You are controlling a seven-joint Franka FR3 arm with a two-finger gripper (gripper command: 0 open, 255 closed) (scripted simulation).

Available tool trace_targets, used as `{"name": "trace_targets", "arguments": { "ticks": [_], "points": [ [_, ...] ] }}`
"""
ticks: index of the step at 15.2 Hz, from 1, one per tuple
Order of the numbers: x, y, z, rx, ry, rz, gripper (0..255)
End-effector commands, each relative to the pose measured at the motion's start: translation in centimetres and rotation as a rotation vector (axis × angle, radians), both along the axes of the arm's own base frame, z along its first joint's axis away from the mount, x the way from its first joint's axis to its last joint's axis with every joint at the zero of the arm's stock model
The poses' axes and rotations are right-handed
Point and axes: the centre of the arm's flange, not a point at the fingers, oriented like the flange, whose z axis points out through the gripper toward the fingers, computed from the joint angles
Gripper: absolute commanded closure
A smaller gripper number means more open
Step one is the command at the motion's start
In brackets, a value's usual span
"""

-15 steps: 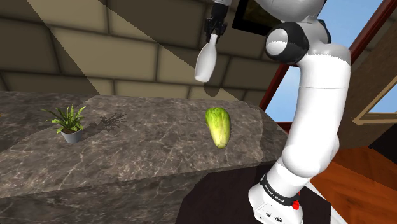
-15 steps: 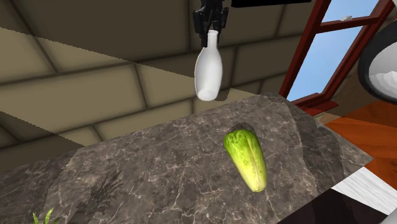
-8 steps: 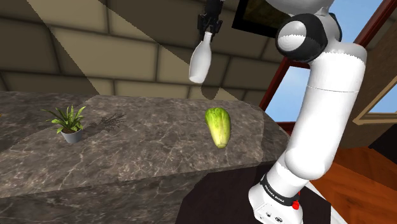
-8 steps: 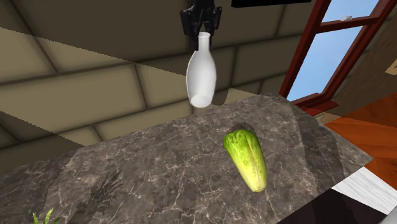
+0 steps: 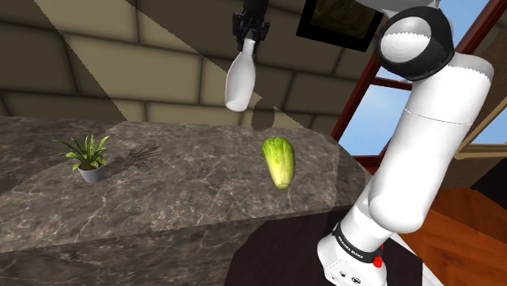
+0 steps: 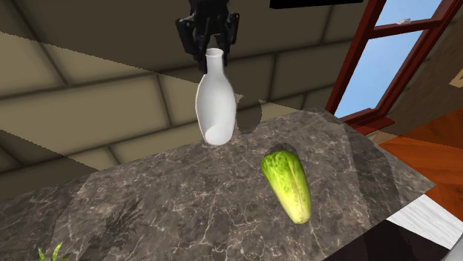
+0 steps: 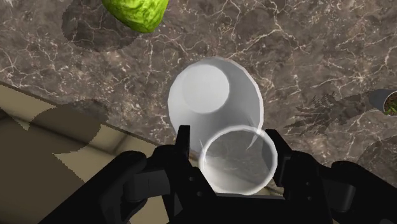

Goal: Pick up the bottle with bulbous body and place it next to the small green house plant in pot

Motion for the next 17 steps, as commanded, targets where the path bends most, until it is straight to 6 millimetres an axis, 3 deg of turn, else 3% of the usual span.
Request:
{"name": "trace_targets", "arguments": {
  "ticks": [1,17],
  "points": [
    [-0.4,2.5,-0.1,-0.001,-0.001,-0.002,255],
    [-2.4,23.5,0.0,-0.001,-0.001,-0.002,255]
  ]
}}
